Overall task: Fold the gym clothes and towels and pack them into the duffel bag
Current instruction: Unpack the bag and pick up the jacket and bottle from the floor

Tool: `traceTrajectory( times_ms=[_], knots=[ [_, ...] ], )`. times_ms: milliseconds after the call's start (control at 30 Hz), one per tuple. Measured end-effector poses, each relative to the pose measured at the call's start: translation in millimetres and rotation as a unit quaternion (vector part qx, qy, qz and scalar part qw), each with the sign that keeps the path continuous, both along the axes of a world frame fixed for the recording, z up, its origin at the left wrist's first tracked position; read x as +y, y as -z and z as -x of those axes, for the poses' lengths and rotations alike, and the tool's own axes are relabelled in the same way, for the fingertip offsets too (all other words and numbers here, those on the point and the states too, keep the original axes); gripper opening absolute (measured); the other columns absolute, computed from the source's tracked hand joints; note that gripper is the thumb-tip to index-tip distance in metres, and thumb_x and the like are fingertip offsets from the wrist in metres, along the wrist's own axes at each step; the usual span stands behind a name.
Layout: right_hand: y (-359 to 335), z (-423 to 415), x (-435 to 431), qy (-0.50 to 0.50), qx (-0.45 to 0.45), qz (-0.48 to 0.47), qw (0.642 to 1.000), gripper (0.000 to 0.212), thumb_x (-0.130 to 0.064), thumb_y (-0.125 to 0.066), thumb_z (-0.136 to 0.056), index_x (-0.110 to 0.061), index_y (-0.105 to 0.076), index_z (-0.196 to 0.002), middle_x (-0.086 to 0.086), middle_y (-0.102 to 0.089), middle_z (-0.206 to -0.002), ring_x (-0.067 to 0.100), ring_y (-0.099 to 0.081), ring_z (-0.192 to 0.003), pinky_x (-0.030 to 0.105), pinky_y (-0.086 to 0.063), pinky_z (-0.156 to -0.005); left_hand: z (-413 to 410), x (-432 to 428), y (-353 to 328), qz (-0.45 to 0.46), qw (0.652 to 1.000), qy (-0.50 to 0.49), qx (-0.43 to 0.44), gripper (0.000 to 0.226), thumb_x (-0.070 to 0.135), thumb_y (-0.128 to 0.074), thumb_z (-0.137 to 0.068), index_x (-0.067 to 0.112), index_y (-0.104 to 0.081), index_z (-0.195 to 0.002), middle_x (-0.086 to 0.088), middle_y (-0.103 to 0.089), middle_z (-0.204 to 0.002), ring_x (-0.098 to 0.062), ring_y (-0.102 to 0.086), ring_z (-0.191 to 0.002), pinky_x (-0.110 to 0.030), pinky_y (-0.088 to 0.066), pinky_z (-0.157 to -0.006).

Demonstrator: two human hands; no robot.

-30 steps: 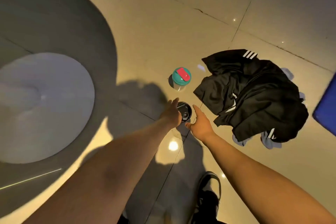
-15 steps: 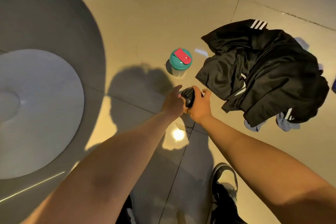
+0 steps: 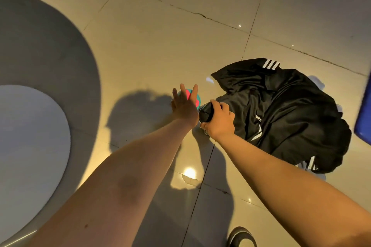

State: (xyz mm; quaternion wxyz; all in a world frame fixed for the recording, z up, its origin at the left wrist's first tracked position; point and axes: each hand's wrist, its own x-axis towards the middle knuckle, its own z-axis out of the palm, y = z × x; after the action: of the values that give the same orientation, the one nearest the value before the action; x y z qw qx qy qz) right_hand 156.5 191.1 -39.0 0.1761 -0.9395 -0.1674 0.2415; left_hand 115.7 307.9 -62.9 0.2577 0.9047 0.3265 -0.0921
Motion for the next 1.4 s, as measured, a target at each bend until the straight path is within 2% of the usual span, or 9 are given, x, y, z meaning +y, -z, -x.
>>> traceTrajectory(
  times_ms=[200, 300, 433, 600, 833, 1067, 1200, 1333, 1400],
  knots=[
    [2.2, -10.6, 0.0, 0.008, -0.008, 0.010, 1.000, 0.083, -0.022, -0.077, -0.082, -0.030, -0.031, -0.151, 0.002, -0.026, -0.154, 0.035, -0.027, -0.134, 0.044, -0.049, -0.089, -8.0, 5.7, 13.6, -0.028, 0.999, 0.029, 0.036, 0.085, 0.014, -0.073, -0.085, 0.030, -0.024, -0.152, -0.010, -0.017, -0.149, -0.038, -0.032, -0.132, -0.046, -0.043, -0.107],
    [-7.0, -5.0, -4.6, 0.003, 0.005, 0.018, 1.000, 0.083, -0.023, -0.078, -0.081, -0.031, -0.031, -0.150, 0.001, -0.026, -0.153, 0.034, -0.028, -0.133, 0.045, -0.050, -0.087, 3.7, 0.3, 5.5, -0.016, 0.998, 0.034, 0.043, 0.080, 0.017, -0.077, -0.082, 0.033, -0.030, -0.144, -0.009, -0.019, -0.146, -0.038, -0.034, -0.129, -0.045, -0.050, -0.099],
    [-50.9, 10.8, -21.2, 0.001, 0.013, 0.007, 1.000, 0.083, -0.023, -0.078, -0.081, -0.032, -0.032, -0.150, 0.002, -0.024, -0.154, 0.035, -0.027, -0.134, 0.046, -0.049, -0.093, 35.2, -13.2, -38.8, -0.008, 0.999, -0.002, 0.041, 0.081, 0.028, -0.080, -0.080, 0.035, -0.031, -0.145, -0.013, -0.019, -0.151, -0.037, -0.033, -0.132, -0.044, -0.047, -0.102],
    [-170.5, 35.3, -50.2, 0.001, 0.021, -0.028, 0.999, 0.085, -0.022, -0.080, -0.081, -0.030, -0.034, -0.152, 0.004, -0.022, -0.156, 0.034, -0.027, -0.136, 0.046, -0.043, -0.103, 77.5, -36.1, -169.9, 0.040, 0.998, -0.046, -0.007, 0.084, 0.038, -0.080, -0.078, 0.035, -0.032, -0.148, -0.012, -0.031, -0.145, -0.031, -0.037, -0.127, -0.038, -0.049, -0.097],
    [-423.9, 81.6, -63.2, -0.027, 0.013, -0.085, 0.996, 0.086, -0.020, -0.084, -0.076, -0.027, -0.040, -0.150, 0.009, -0.027, -0.148, 0.034, -0.033, -0.134, 0.043, -0.041, -0.106, 146.4, -72.4, -442.6, 0.063, 0.988, -0.104, -0.091, 0.086, 0.037, -0.081, -0.075, 0.032, -0.036, -0.148, -0.005, -0.032, -0.143, -0.026, -0.035, -0.127, -0.027, -0.043, -0.090],
    [-639.7, 130.6, -23.7, -0.120, -0.008, -0.169, 0.978, 0.089, -0.013, -0.086, -0.071, -0.025, -0.043, -0.148, 0.009, -0.034, -0.147, 0.035, -0.034, -0.133, 0.044, -0.042, -0.104, 223.9, -53.4, -655.0, 0.025, 0.969, -0.171, -0.179, 0.085, 0.031, -0.081, -0.064, 0.023, -0.043, -0.139, -0.002, -0.047, -0.128, -0.024, -0.052, -0.114, -0.035, -0.050, -0.093],
    [-703.7, 154.8, 21.9, -0.166, -0.008, -0.215, 0.962, 0.086, -0.017, -0.084, -0.072, -0.024, -0.043, -0.147, 0.007, -0.036, -0.144, 0.030, -0.036, -0.131, 0.039, -0.041, -0.106, 255.7, -8.6, -711.3, -0.058, 0.953, -0.186, -0.233, 0.056, 0.033, -0.081, -0.057, 0.016, -0.061, -0.107, 0.004, -0.059, -0.105, -0.018, -0.058, -0.094, -0.035, -0.055, -0.079],
    [-727.8, 183.1, 75.9, -0.204, -0.008, -0.236, 0.950, 0.084, -0.012, -0.082, -0.070, -0.023, -0.045, -0.145, 0.006, -0.038, -0.141, 0.030, -0.041, -0.129, 0.039, -0.045, -0.107, 287.7, 40.6, -722.8, -0.170, 0.939, -0.191, -0.229, 0.066, 0.040, -0.070, -0.071, 0.014, -0.053, -0.129, -0.007, -0.054, -0.124, -0.031, -0.052, -0.111, -0.041, -0.055, -0.082],
    [-733.2, 197.0, 103.2, -0.218, -0.003, -0.234, 0.947, 0.084, -0.009, -0.080, -0.070, -0.022, -0.045, -0.145, 0.007, -0.039, -0.142, 0.030, -0.041, -0.129, 0.038, -0.045, -0.106, 303.5, 62.9, -732.5, -0.156, 0.931, -0.215, -0.249, 0.069, 0.038, -0.072, -0.068, 0.022, -0.048, -0.131, -0.011, -0.045, -0.128, -0.034, -0.053, -0.110, -0.041, -0.056, -0.086]
  ],
)
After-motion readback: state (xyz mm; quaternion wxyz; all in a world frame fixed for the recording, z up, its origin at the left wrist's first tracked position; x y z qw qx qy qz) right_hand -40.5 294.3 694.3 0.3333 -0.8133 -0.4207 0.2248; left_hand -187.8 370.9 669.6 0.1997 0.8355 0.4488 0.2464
